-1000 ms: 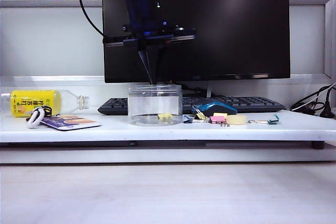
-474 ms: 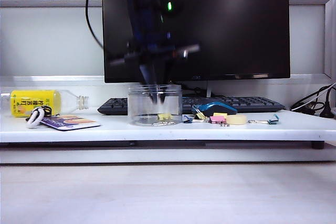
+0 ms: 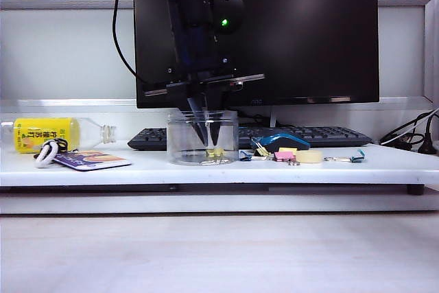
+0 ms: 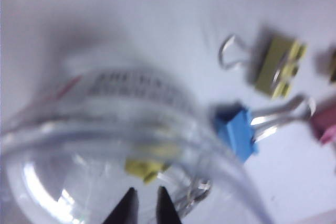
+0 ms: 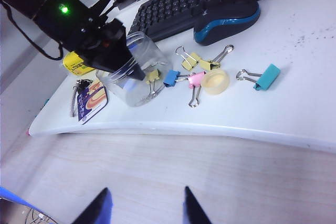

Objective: Take the clips out of the round transparent plastic box and place them on the table.

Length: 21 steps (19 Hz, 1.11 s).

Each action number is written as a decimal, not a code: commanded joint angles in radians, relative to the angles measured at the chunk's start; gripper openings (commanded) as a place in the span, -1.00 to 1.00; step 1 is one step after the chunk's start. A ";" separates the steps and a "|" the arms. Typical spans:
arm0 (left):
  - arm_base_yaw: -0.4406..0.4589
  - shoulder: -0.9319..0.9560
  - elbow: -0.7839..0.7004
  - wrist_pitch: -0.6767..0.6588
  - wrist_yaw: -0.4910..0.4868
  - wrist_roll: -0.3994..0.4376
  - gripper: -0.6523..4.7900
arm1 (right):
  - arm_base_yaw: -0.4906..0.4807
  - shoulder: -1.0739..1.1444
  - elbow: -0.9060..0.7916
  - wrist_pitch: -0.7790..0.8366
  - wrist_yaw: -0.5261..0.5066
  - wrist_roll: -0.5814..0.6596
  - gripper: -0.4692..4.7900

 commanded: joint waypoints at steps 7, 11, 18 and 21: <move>-0.002 0.018 0.002 0.015 -0.043 0.091 -0.15 | 0.000 0.000 0.002 0.018 -0.002 -0.005 -0.15; -0.002 0.018 0.002 0.001 -0.124 0.232 -0.15 | 0.000 0.000 0.002 0.018 -0.001 -0.006 -0.15; -0.001 0.010 0.004 -0.008 -0.087 0.305 -0.16 | -0.001 0.000 0.002 0.018 0.003 -0.006 -0.15; -0.002 -0.008 0.004 -0.019 -0.087 0.357 -0.16 | -0.001 0.000 0.002 0.018 0.017 -0.006 -0.15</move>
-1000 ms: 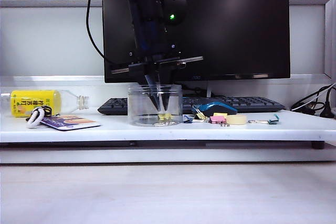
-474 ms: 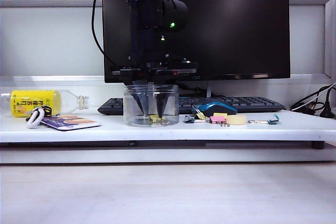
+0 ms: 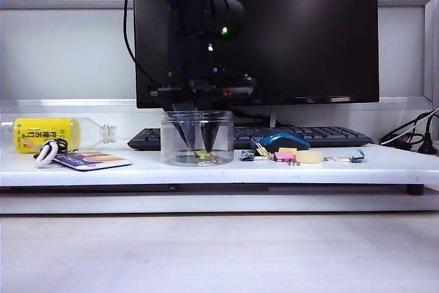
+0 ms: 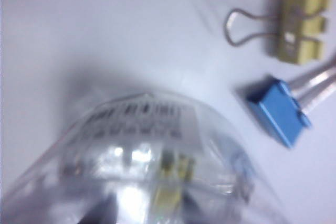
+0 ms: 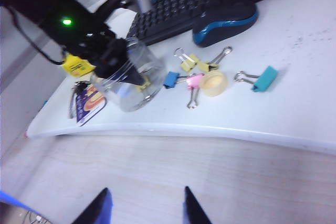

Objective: Take the clips out of the round transparent plastic box and place them on the table.

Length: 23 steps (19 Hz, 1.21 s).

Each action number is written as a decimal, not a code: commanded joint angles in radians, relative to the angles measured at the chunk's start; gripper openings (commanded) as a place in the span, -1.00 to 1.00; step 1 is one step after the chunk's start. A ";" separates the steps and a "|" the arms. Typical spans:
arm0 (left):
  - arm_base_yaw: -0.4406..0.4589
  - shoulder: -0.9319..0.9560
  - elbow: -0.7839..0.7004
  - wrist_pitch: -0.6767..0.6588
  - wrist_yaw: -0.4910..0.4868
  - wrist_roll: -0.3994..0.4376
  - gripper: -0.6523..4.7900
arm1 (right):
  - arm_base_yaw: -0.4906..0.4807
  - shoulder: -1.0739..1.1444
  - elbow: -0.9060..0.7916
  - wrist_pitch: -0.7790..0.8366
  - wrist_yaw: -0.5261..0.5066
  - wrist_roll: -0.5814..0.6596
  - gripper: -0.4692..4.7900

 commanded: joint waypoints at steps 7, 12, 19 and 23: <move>-0.001 -0.045 0.004 -0.014 0.031 0.115 -0.16 | 0.000 0.000 0.002 0.017 0.006 -0.006 -0.15; -0.001 -0.042 0.004 -0.016 0.046 0.133 -0.16 | 0.000 0.000 0.002 0.016 0.004 -0.006 -0.15; -0.001 -0.021 -0.010 -0.009 0.086 0.141 -0.20 | 0.000 0.000 0.002 0.016 0.003 -0.006 -0.15; 0.000 -0.021 -0.042 0.008 0.063 0.157 -0.20 | 0.000 0.000 0.002 0.016 0.003 -0.006 -0.15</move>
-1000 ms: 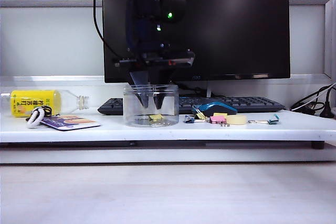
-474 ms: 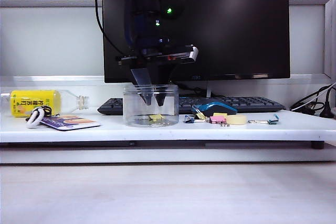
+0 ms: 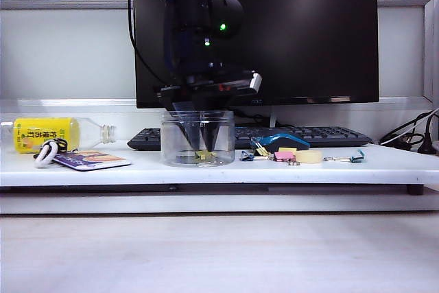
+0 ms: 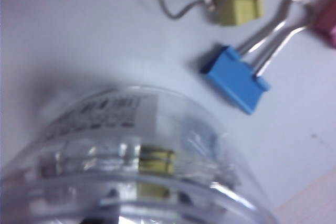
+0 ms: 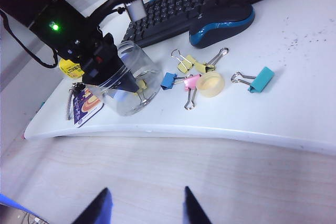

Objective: Take the clips out of the round transparent plastic box and place them on the table.

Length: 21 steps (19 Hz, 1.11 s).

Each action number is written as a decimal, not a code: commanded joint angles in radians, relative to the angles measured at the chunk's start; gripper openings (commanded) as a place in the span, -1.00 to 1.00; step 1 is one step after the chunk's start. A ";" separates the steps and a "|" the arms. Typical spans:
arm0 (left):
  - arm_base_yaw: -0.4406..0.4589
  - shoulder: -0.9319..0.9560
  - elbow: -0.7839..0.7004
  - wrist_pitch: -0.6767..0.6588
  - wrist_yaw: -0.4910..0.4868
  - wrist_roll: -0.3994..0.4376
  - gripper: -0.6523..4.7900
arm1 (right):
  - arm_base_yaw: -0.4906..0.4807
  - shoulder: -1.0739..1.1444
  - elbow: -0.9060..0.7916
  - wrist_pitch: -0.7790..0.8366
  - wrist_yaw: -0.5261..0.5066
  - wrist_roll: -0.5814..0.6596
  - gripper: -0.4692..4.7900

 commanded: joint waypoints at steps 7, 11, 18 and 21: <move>0.000 -0.004 -0.058 0.055 -0.005 0.008 -0.20 | 0.000 0.000 0.002 0.016 -0.003 -0.006 -0.15; 0.000 -0.002 -0.058 0.086 -0.018 -0.004 -0.48 | 0.000 0.000 0.002 0.016 -0.003 -0.006 -0.15; -0.002 0.002 -0.058 0.120 -0.025 -0.043 -0.69 | -0.001 0.000 0.002 0.016 0.000 -0.006 -0.15; -0.002 -0.002 -0.053 0.102 -0.025 -0.064 -0.69 | -0.001 0.000 0.002 0.016 0.000 -0.006 -0.15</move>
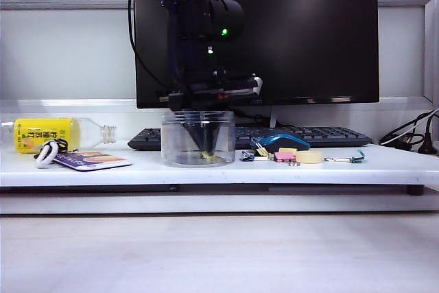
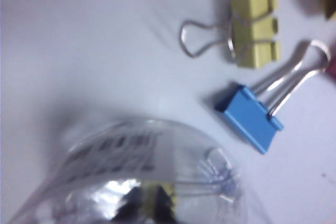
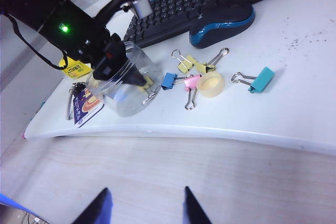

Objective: Take the clips out of the round transparent plastic box and place them on the table.

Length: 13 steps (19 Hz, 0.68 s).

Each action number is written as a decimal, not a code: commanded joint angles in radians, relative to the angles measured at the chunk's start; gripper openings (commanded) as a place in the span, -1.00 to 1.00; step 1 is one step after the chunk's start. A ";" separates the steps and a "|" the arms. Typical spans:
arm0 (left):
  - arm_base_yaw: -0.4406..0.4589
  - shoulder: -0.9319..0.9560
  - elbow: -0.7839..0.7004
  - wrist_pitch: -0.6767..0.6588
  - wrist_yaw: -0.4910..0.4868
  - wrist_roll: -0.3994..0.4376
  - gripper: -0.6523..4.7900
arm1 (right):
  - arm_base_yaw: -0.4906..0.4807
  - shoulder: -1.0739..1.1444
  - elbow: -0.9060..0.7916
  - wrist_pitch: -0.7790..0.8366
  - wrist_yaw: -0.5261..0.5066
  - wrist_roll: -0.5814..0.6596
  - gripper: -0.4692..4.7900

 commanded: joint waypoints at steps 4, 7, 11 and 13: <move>-0.001 -0.004 -0.002 -0.017 -0.008 -0.025 -0.66 | 0.000 0.000 0.002 0.016 0.000 -0.006 -0.15; -0.002 -0.017 -0.002 -0.023 -0.008 -0.098 -0.43 | 0.000 0.000 0.002 0.016 0.000 -0.006 -0.15; -0.002 -0.029 0.002 -0.022 -0.015 -0.208 -0.43 | -0.001 0.000 0.002 0.017 0.000 -0.006 -0.15; -0.002 -0.029 0.004 -0.024 -0.016 -0.257 -0.41 | 0.000 0.000 0.002 0.017 0.000 -0.006 -0.15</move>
